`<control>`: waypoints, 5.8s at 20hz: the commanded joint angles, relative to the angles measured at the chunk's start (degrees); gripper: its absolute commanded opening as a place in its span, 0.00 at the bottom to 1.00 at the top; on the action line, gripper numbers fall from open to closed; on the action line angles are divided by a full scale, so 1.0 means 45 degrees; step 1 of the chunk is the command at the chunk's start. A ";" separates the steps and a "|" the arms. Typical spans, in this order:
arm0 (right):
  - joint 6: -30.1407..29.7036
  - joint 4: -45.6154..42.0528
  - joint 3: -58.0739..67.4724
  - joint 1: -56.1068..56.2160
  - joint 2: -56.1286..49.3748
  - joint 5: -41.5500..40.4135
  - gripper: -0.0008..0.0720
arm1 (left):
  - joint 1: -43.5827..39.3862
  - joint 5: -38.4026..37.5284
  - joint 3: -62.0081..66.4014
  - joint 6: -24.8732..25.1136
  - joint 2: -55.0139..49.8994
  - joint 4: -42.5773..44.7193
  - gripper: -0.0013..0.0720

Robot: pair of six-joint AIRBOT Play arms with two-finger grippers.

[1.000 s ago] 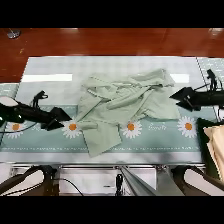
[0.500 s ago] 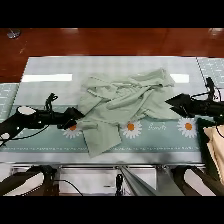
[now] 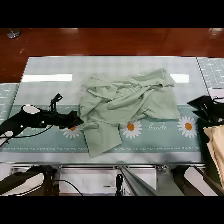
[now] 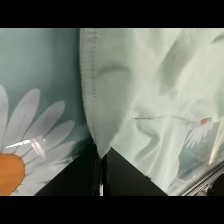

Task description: Fold the shirts.

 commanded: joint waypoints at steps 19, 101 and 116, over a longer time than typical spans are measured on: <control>0.0117 0.1190 0.1171 0.2637 -0.5236 -0.0656 0.86 | 0.0019 -0.0389 0.0102 0.0228 -0.0010 -0.0126 0.07; 0.0636 -0.2433 0.9918 0.5173 -0.9432 0.4391 0.04 | 0.0389 -0.5008 0.9821 -0.3638 -0.5110 0.7329 0.07; -0.0670 0.0039 0.3356 0.4153 -0.3264 0.1462 0.87 | 0.2919 -0.5581 0.4682 -0.3628 -0.0466 0.7315 0.97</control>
